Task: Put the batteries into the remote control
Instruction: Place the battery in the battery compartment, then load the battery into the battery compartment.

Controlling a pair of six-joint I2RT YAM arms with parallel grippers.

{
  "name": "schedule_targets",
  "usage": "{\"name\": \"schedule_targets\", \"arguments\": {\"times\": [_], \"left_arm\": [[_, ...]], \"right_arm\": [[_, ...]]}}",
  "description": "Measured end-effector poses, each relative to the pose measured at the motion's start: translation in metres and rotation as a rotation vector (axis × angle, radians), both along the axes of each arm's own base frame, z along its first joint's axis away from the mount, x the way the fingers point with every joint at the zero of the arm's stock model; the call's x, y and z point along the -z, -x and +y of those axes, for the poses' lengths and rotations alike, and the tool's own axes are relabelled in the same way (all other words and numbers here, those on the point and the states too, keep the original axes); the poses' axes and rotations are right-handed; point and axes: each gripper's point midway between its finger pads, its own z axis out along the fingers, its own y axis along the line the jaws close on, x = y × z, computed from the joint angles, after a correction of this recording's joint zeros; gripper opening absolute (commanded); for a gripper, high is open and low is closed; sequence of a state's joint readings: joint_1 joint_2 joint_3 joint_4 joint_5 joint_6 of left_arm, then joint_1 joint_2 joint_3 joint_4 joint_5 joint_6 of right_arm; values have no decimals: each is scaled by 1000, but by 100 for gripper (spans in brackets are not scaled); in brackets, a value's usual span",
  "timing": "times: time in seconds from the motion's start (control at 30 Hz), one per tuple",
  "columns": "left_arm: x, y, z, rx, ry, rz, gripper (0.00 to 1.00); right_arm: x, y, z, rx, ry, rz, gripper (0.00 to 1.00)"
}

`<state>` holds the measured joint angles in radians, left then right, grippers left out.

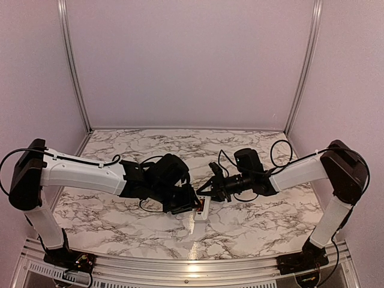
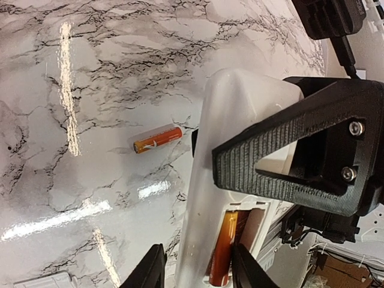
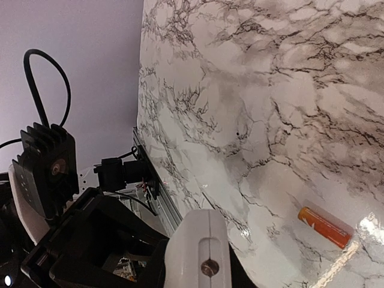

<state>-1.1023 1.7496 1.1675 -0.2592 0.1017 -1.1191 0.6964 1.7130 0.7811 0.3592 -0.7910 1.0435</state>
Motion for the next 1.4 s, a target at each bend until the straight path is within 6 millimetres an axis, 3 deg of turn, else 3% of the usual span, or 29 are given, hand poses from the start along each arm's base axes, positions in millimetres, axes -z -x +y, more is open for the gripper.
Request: {"name": "schedule_targets", "arguments": {"times": [0.53, 0.73, 0.87, 0.97, 1.1, 1.23, 1.4], "left_arm": [[-10, -7, 2, 52, 71, -104, 57], [-32, -3, 5, 87, 190, -200, 63], [-59, 0, 30, 96, 265, -370, 81], [-81, 4, 46, 134, 298, -517, 73], [-97, 11, 46, 244, 288, -690, 57], [-97, 37, 36, 424, 239, -854, 43], [-95, 70, 22, 664, 162, -1058, 36]], "right_arm": [[-7, 13, 2, -73, -40, 25, 0], [-8, 16, 2, -89, -48, 29, 0], [-11, 20, 2, -115, -62, 32, 0], [-14, 22, 3, -136, -76, 29, 0], [-17, 24, 3, -155, -90, 22, 0], [-19, 26, 3, -171, -97, 19, 0], [-22, 27, 4, -187, -92, 3, 0]]}}
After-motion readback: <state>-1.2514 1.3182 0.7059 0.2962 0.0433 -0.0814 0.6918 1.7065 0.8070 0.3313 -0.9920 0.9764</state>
